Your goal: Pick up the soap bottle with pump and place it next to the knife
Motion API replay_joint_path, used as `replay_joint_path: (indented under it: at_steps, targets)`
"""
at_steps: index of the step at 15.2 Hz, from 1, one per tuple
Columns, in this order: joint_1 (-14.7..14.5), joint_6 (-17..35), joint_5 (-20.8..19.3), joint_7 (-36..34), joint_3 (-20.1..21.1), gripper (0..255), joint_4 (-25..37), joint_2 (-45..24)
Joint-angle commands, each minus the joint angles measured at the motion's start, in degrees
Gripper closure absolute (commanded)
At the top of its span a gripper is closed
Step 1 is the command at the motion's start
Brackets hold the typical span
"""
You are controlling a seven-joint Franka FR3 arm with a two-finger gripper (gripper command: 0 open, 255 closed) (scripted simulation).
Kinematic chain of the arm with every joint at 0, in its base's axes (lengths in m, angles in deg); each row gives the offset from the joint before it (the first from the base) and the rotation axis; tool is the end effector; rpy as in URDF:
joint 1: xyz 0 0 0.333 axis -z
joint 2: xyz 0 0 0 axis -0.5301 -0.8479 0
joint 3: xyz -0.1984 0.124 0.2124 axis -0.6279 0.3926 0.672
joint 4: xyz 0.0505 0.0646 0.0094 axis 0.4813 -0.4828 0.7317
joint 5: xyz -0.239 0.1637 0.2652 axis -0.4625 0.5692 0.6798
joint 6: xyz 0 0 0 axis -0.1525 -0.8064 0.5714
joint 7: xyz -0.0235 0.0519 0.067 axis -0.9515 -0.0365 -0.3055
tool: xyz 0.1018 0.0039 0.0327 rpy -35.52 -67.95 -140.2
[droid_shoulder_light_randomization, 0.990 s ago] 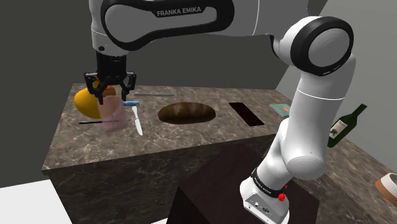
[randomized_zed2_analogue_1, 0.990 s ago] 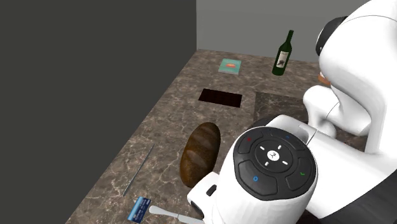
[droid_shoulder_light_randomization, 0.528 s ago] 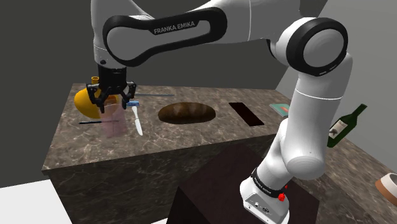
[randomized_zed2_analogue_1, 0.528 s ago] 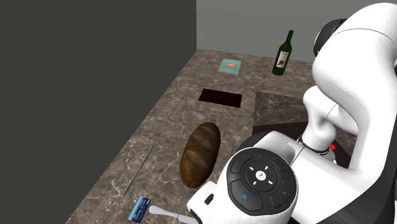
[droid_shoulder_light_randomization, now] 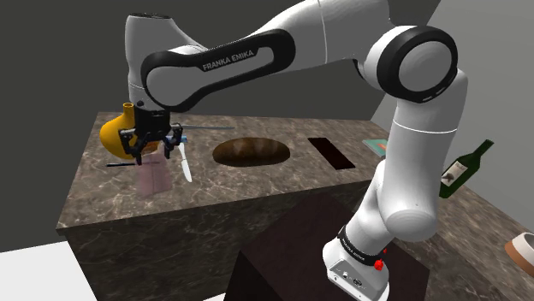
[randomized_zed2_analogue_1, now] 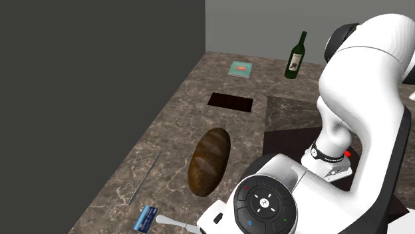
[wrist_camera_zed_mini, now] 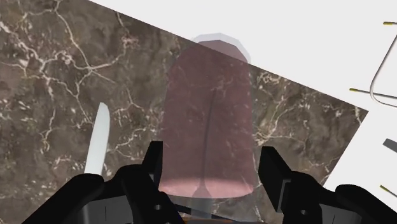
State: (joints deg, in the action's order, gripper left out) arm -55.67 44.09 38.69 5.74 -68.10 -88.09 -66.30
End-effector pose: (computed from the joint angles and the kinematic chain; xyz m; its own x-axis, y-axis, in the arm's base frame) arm 0.5228 0.3719 0.3822 0.9938 -0.1101 0.0167 -0.1096 -0.9935 -0.0301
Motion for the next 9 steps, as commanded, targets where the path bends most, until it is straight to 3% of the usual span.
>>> replay_joint_path:
  at_steps: [1,9]
  targets:
    - [-0.02,1.41,-0.16,-0.09,-0.07,255,-0.9,-0.47]
    - [-0.14,4.54,-0.67,-0.39,-0.26,255,-2.41,-2.12]
